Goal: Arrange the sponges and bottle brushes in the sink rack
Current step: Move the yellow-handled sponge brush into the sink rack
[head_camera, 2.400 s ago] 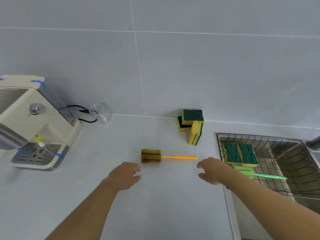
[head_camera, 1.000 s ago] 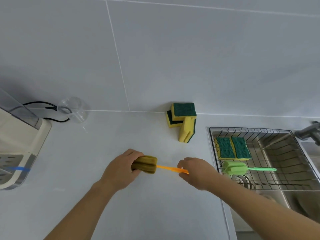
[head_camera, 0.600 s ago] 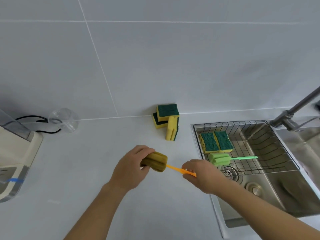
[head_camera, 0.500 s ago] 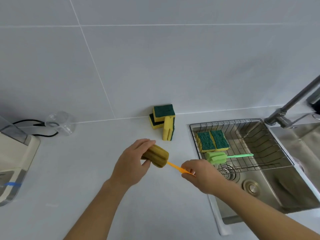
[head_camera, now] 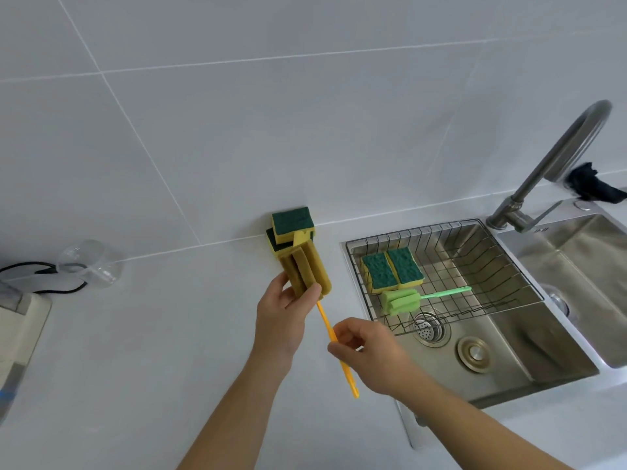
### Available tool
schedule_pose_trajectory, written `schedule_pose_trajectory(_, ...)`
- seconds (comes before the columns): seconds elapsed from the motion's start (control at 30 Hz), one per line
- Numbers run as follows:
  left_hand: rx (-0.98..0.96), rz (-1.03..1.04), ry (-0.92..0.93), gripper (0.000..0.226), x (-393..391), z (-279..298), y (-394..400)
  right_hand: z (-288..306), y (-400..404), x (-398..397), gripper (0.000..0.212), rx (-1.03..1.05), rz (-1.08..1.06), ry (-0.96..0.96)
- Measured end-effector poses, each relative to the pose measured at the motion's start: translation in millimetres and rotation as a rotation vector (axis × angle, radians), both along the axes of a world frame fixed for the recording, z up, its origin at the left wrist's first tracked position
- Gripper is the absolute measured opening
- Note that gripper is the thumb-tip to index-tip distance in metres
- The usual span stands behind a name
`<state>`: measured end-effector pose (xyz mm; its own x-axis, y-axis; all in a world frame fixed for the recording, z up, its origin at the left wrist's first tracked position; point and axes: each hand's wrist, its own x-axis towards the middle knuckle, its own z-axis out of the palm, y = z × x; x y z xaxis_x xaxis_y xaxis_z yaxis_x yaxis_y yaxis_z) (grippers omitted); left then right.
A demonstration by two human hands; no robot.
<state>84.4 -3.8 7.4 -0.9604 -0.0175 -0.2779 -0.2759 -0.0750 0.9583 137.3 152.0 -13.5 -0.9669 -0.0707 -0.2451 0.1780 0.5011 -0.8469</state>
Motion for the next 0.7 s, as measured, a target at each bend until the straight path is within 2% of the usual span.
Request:
schedule_pose_trajectory(0.1,0.005,0.02,0.015,0.029,-4.1,-0.7,8.0,-0.4,1.5,2.7,0.006,-0.008,0.011,-0.017)
schedule_pose_trajectory(0.2,-0.047,0.011,0.066,0.03,-6.4,0.8,14.8,6.2,16.1,-1.3,0.023,-0.047,-0.027,-0.029)
schedule_pose_trajectory(0.4,-0.363,-0.206,0.281,0.033,-1.6,-3.5,39.2,34.0,63.1,-25.3,0.036,-0.355,-0.265,0.015)
schedule_pose_trajectory(0.57,-0.599,-0.384,0.468,0.05,3.7,-9.8,68.9,36.6,85.7,-40.2,0.064,-0.271,-0.229,-0.008)
schedule_pose_trajectory(0.6,-0.629,-0.4,0.487,0.05,3.3,-11.1,74.9,34.7,90.5,-41.0,0.061,-0.244,-0.236,-0.002)
schedule_pose_trajectory(0.7,-0.698,-0.445,0.518,0.053,1.3,-14.0,89.1,30.2,105.2,-42.8,0.033,-0.293,-0.264,0.023)
